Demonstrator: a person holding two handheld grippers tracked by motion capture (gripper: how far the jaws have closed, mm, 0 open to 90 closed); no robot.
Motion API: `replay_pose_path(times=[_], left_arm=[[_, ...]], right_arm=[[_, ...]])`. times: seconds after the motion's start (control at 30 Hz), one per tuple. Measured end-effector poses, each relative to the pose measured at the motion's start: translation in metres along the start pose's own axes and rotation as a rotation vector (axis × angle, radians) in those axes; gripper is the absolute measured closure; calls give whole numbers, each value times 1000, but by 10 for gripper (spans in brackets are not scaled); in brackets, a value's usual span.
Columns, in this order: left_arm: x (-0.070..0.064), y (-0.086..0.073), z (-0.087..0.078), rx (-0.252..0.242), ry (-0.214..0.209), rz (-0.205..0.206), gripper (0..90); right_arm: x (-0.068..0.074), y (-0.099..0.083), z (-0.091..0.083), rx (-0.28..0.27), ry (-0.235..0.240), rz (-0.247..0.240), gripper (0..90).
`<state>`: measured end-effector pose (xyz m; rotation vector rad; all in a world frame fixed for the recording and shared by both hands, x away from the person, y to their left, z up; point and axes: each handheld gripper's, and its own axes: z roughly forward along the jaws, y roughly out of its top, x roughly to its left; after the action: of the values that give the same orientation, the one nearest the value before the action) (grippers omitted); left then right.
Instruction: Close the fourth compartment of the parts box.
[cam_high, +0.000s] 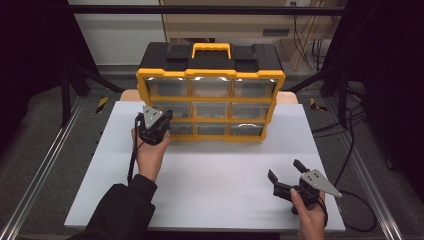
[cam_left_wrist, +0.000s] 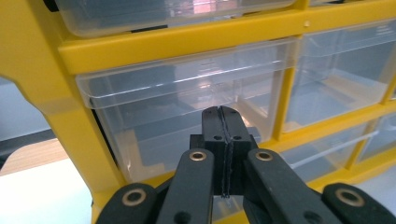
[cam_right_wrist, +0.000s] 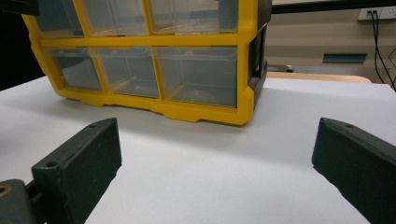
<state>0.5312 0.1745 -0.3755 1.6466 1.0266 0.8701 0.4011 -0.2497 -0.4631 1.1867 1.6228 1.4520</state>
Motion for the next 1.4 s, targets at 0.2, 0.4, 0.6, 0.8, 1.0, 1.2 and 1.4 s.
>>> replay_pose_path(times=[0.2,0.4,0.6,0.8,1.0,1.2,1.4], left_arm=[[-2,0,-5,-6,-15,-7,900],[-3,3,-12,-23,-31,-10,900],[-3,7,-19,-41,-59,-28,871],[-5,11,-29,-71,-61,-16,757],[-7,15,-44,-105,-51,10,568],[-4,19,-56,-144,-59,-5,417],[-1,22,-65,-173,-62,-3,280]], right_arm=[[-1,0,-1,0,0,2,18],[-1,0,-1,-4,-6,2,18],[0,0,0,-2,-1,-2,18],[0,0,0,0,-3,-5,18],[3,1,-1,0,-4,-11,18],[3,1,-1,1,-7,-10,18],[3,1,-1,1,-5,-13,18]])
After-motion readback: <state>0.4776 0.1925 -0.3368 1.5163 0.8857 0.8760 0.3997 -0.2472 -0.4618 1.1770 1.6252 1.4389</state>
